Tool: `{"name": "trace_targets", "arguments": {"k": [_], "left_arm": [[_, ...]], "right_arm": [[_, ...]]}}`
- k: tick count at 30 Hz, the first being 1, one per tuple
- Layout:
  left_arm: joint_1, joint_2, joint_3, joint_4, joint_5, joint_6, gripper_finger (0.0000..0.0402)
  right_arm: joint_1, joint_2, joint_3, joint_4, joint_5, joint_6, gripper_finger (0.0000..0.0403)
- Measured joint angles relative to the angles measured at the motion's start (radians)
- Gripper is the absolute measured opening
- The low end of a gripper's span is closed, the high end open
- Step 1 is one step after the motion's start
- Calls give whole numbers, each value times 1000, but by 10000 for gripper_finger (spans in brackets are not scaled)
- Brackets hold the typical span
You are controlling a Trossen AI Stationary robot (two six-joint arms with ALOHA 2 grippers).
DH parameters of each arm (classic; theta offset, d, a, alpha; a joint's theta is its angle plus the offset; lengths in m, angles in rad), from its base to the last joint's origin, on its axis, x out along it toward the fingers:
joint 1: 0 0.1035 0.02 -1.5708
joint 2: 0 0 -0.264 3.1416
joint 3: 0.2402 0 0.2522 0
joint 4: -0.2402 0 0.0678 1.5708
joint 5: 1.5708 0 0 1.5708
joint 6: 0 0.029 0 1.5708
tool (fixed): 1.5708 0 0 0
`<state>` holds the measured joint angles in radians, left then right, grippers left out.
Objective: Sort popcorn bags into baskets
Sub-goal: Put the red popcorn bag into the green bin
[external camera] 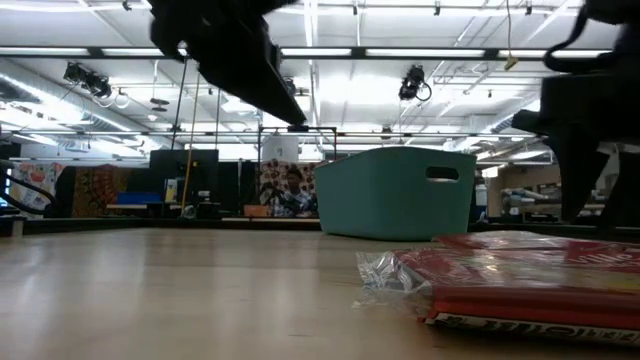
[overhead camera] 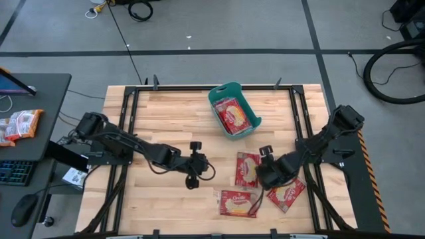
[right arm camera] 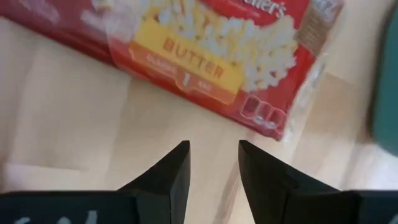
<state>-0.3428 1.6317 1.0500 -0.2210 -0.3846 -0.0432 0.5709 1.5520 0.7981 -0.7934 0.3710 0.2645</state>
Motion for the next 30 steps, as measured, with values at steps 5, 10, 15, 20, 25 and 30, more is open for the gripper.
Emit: {"name": "trace_targets", "arguments": {"k": [5, 10, 15, 20, 25, 30], "left_arm": [[17, 66, 0, 67, 1, 37, 71], [33, 103, 0, 86, 6, 19, 71], [32, 121, 0, 88, 48, 3, 71], [33, 131, -1, 92, 68, 3, 71], [33, 131, -1, 96, 74, 2, 71], [38, 131, -1, 98, 76, 3, 71]], "right_arm": [[54, 0, -47, 88, 108, 3, 139], [73, 0, -96, 191, 138, -63, 139], [101, 0, -101, 209, 196, -92, 139], [126, 0, -123, 302, 206, -184, 139], [162, 1, -130, 269, 242, -164, 139], [168, 1, -130, 284, 257, -160, 139]]}}
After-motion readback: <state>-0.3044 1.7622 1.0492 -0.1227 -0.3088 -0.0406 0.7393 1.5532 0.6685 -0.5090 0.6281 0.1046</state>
